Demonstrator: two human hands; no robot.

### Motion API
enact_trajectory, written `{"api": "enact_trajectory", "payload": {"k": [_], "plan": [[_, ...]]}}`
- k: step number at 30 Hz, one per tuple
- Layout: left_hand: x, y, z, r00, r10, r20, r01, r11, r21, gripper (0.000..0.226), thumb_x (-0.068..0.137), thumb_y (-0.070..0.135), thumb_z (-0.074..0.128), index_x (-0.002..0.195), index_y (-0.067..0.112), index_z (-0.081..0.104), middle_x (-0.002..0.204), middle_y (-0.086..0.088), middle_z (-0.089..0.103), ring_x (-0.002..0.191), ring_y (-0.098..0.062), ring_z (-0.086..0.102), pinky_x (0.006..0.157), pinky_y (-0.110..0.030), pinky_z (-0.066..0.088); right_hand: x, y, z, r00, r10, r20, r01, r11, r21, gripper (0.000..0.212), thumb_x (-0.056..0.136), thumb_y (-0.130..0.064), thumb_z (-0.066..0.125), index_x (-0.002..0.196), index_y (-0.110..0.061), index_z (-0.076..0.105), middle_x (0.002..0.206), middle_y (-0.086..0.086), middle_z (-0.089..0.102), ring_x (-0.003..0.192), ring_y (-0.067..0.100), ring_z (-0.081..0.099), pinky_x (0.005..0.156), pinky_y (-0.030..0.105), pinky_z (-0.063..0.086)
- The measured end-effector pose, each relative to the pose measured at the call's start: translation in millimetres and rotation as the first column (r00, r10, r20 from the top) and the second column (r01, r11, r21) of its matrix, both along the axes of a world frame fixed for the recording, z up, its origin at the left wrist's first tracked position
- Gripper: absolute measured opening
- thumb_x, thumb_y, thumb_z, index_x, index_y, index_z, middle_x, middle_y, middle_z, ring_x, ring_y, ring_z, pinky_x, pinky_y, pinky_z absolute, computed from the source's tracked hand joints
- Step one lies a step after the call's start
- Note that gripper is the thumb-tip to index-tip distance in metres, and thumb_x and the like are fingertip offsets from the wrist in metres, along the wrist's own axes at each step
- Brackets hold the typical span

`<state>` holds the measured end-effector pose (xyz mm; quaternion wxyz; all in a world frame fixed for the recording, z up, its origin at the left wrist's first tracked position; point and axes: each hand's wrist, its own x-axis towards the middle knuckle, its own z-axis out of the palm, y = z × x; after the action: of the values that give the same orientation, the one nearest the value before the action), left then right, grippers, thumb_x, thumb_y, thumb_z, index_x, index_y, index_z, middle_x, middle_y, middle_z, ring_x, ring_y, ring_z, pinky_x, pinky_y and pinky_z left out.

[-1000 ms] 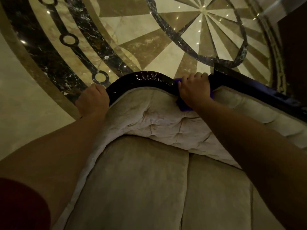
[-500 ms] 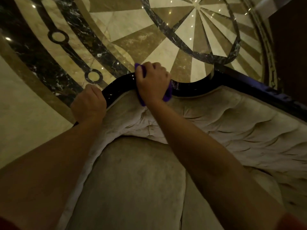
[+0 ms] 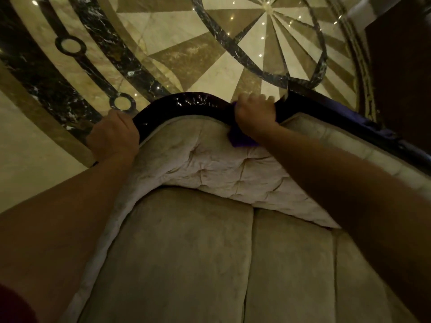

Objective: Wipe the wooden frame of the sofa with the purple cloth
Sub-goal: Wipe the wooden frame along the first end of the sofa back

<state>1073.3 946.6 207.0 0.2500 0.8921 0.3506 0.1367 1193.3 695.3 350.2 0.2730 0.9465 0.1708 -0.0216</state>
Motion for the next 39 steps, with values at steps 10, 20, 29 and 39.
{"api": "enact_trajectory", "payload": {"k": [10, 20, 29, 39], "plan": [[-13.2, 3.3, 12.4, 0.993, -0.117, -0.004, 0.116, 0.988, -0.099, 0.077, 0.101, 0.064, 0.01, 0.113, 0.001, 0.052, 0.098, -0.033, 0.067, 0.089, -0.052, 0.065, 0.077, -0.058, 0.049, 1.8, 16.3, 84.5, 1.0, 0.024, -0.002, -0.018, 0.687, -0.726, 0.05, 0.084, -0.022, 0.082, 0.126, -0.008, 0.06, 0.117, 0.021, 0.065, 0.114, 0.041, 0.061, 0.093, 0.051, 0.05], [-125.1, 17.3, 36.1, 0.952, -0.066, -0.3, -0.131, 0.796, -0.591, 0.047, 0.106, 0.039, 0.033, 0.139, 0.009, 0.049, 0.136, -0.025, 0.055, 0.12, -0.045, 0.054, 0.103, -0.054, 0.04, -93.9, -29.5, 145.2, 0.902, -0.365, -0.233, 0.405, 0.524, 0.749, 0.023, 0.095, -0.044, 0.064, 0.11, -0.026, 0.066, 0.094, -0.008, 0.062, 0.087, 0.012, 0.06, 0.077, 0.03, 0.047], [-191.5, -75.5, 199.8, 0.912, -0.372, 0.174, 0.351, 0.487, -0.8, 0.035, 0.1, 0.04, 0.047, 0.13, 0.025, 0.057, 0.134, -0.008, 0.06, 0.12, -0.025, 0.057, 0.105, -0.045, 0.046, -283.7, -71.6, 148.7, 0.804, -0.327, -0.496, 0.533, 0.028, 0.845, 0.025, 0.097, -0.034, 0.065, 0.072, -0.032, 0.071, 0.072, -0.01, 0.071, 0.072, 0.006, 0.067, 0.067, 0.028, 0.048], [-337.2, -228.2, 282.9, 0.629, -0.742, 0.232, 0.385, 0.038, -0.922, 0.043, 0.091, 0.072, 0.045, 0.111, 0.04, 0.066, 0.118, 0.004, 0.073, 0.107, -0.019, 0.07, 0.087, -0.037, 0.059, -455.8, -152.6, 173.2, 0.83, -0.221, -0.512, 0.521, -0.019, 0.853, 0.049, 0.098, -0.05, 0.049, 0.08, -0.009, 0.07, 0.078, 0.014, 0.069, 0.065, 0.023, 0.064, 0.067, 0.036, 0.052]]}}
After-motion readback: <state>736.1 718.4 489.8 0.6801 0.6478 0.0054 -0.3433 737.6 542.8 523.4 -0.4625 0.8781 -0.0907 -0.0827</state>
